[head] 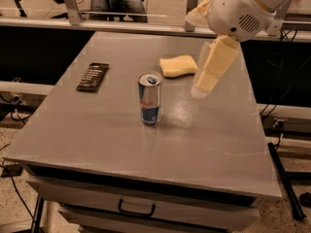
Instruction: Knock redbull can over
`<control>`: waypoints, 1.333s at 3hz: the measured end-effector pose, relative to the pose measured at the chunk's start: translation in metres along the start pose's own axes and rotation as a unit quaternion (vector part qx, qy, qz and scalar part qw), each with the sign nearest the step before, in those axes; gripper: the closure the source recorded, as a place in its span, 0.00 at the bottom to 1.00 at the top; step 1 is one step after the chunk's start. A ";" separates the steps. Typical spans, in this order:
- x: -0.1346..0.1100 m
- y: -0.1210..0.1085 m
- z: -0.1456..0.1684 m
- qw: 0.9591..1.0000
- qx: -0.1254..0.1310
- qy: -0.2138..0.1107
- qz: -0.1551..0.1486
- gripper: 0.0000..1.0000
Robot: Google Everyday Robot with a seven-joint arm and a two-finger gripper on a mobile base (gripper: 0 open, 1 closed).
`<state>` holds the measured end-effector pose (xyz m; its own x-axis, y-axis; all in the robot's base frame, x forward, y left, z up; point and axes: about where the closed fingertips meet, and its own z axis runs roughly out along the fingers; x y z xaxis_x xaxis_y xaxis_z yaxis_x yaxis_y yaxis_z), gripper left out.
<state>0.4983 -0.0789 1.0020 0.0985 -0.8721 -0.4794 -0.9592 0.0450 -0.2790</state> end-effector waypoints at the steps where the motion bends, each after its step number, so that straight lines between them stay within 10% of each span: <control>1: 0.008 0.003 0.001 1.000 0.001 0.006 0.005 0.00; 2: 0.034 0.003 0.015 0.997 -0.008 -0.065 0.051 0.00; 3: 0.042 0.013 0.031 0.981 -0.014 -0.168 0.096 0.00; 4: 0.032 0.020 0.041 0.954 -0.018 -0.269 0.131 0.00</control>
Offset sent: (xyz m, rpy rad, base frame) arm -0.0104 -0.0197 -0.0186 0.5845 0.2147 -0.0334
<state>0.4934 -0.0855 0.9473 -0.0329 -0.4562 -0.8893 -0.9772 0.2012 -0.0671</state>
